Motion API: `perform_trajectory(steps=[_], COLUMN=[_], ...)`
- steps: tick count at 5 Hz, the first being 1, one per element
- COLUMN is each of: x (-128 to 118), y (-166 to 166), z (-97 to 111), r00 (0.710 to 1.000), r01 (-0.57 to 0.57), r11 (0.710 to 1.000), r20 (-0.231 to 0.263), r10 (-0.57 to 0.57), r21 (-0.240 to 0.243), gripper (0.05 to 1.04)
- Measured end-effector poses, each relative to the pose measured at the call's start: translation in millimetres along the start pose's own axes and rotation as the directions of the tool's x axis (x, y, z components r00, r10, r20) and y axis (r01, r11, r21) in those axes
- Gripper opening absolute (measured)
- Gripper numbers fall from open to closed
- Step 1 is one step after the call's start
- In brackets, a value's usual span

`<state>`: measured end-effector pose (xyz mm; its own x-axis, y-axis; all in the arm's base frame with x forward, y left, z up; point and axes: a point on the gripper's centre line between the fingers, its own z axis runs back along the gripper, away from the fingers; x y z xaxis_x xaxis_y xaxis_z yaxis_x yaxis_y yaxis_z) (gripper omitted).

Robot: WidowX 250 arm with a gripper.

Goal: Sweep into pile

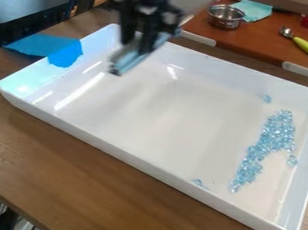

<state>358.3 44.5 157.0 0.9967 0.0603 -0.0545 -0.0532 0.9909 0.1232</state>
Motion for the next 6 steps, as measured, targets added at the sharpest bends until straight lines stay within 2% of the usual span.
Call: perform_trajectory(steps=[1, 2, 3, 4, 5, 6], x=[-9.3, -8.0, -16.6, -16.3, -12.0, -12.3], y=[32.9, 50.9, 62.1, 62.3, 63.5, 69.0], z=[-28.4, -44.2, -69.4, -67.2, -60.7, -40.2], r00=[1.0, 1.0, 0.996, 0.994, 0.99, 0.998], r01=[0.025, 0.019, 0.004, -0.029, -0.062, -0.063], r11=[0.999, 0.998, 1.0, 1.0, 0.998, 0.997], r20=[0.004, 0.007, -0.092, -0.105, -0.123, -0.027], r10=[-0.025, -0.019, -0.003, 0.03, 0.063, 0.064], r21=[0.034, 0.062, 0.012, 0.012, 0.01, 0.039], gripper=[0.351, 0.351, 0.351, 0.409, 0.7, 0.967])
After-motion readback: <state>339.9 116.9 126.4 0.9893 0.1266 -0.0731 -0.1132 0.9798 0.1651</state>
